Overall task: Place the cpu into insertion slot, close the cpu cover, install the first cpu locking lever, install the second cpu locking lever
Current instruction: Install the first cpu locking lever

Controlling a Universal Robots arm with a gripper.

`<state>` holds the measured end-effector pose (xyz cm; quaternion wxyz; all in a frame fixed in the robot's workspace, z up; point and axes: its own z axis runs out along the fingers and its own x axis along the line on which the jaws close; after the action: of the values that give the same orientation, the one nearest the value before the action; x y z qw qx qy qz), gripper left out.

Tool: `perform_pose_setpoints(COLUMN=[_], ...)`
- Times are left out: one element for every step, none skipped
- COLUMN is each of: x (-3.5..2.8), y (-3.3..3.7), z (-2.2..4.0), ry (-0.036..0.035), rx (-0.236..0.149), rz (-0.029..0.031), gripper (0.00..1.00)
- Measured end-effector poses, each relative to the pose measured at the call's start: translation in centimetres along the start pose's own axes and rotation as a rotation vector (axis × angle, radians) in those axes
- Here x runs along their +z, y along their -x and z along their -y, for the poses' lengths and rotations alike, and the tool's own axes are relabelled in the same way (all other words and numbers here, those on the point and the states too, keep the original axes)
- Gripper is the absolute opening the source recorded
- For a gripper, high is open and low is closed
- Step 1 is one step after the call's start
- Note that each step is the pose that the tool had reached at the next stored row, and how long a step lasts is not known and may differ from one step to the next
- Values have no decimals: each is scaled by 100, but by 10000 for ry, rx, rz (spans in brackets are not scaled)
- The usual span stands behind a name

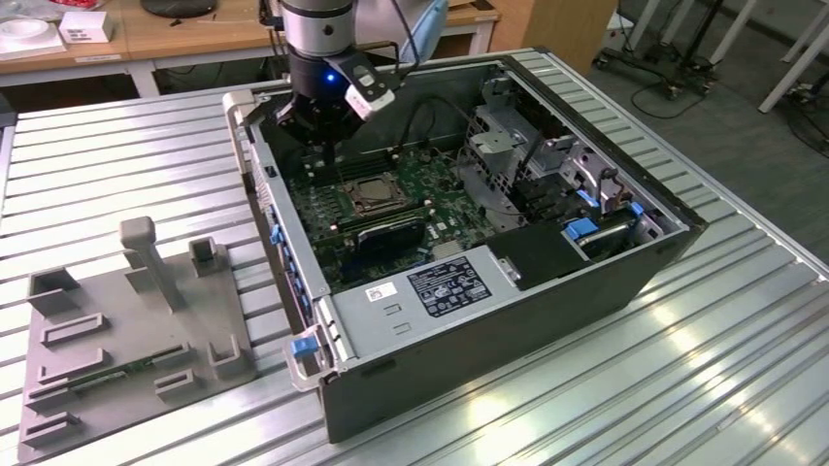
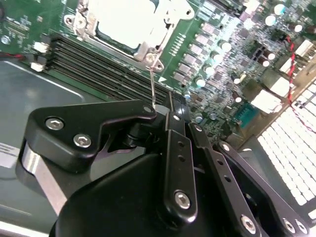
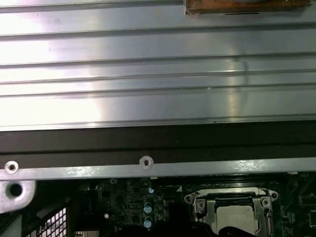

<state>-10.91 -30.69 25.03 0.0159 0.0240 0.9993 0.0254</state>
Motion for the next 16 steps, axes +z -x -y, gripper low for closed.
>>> perform_pose_setpoints(x=[1, 2, 3, 4, 6, 7, 8, 9, 11, 12, 13, 13, 13, 13, 13, 13], y=[20, 42, 67, 92, 119, 146, 171, 195, 219, 241, 256, 262, 262, 262, 262, 262], z=[-1, -2, -3, -4, -6, -7, -8, -9, -10, -11, -12, -12, -12, -12, -12, -12], ry=[0, 0, -1, 0, 0, 0, 0, 0, 0, 0, 0, -1, -1, 0, 0, 0], rx=[0, -1, -1, -1, 0, 0, -1, -1, -1, 0, 0, -1, 0, 0, 0, 0], rz=[0, 0, 0, 0, 0, 0, 0, 0, 0, 0, 0, -1, -1, 0, 0, 1], gripper=[11, 11, 11, 11, 11, 11, 11, 11, 11, 11, 11, 11, 11, 11, 11, 11])
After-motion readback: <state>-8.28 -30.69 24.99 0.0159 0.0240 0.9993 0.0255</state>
